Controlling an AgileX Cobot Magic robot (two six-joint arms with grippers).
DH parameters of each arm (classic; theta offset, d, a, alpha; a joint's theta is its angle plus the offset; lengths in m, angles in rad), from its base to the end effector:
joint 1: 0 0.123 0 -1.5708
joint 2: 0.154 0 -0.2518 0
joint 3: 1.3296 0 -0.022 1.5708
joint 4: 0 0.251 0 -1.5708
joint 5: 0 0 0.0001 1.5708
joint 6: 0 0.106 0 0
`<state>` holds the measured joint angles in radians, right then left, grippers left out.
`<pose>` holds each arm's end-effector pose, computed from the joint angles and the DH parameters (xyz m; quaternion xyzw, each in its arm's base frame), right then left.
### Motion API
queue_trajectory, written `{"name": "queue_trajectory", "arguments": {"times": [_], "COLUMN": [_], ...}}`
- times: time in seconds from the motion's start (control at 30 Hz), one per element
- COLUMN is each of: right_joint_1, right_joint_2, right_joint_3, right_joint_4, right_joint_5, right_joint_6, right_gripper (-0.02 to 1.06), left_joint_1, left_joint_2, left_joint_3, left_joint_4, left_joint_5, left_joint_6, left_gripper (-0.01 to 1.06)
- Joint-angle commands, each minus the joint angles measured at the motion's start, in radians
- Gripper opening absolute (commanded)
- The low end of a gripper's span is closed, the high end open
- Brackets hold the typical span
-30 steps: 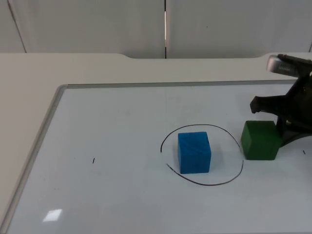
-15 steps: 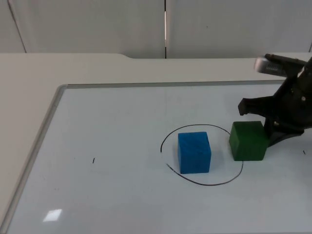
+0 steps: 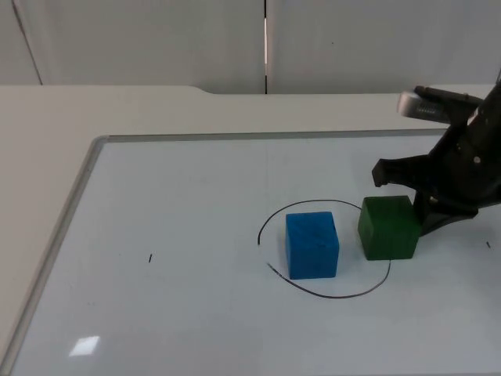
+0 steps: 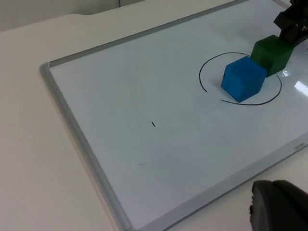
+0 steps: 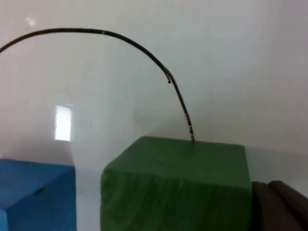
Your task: Push the two cubes into the marked area.
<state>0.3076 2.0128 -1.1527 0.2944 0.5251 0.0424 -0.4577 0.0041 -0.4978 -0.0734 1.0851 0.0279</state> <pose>0.3446 0.1257 0.0714 -0.0149 0.9867 0.1121 0.1168 0.0344 -0.0246 0.2677 0.2086 0.8349 -0.1441 0.4885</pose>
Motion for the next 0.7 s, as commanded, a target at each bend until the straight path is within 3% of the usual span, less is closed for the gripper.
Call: {"name": "queue_trajectory", "arguments": {"times": [0.0, 0.67], "right_joint_1": [0.007, 0.074], "right_joint_2": [-0.002, -0.002], "right_joint_3": [-0.001, -0.001], "right_joint_4": [0.006, 0.052], "right_joint_5": [-0.008, -0.08], "right_joint_6": [-0.01, -0.01], "right_gripper": [0.0, 0.0], "left_joint_1": [0.005, 0.005], "left_joint_2": [-0.004, -0.004], "left_joint_3": [0.005, 0.005], "left_joint_4": [-0.005, -0.005], "left_joint_5": [-0.012, -0.012], "left_joint_6": [-0.002, -0.002], "left_gripper": [0.0, 0.0]}}
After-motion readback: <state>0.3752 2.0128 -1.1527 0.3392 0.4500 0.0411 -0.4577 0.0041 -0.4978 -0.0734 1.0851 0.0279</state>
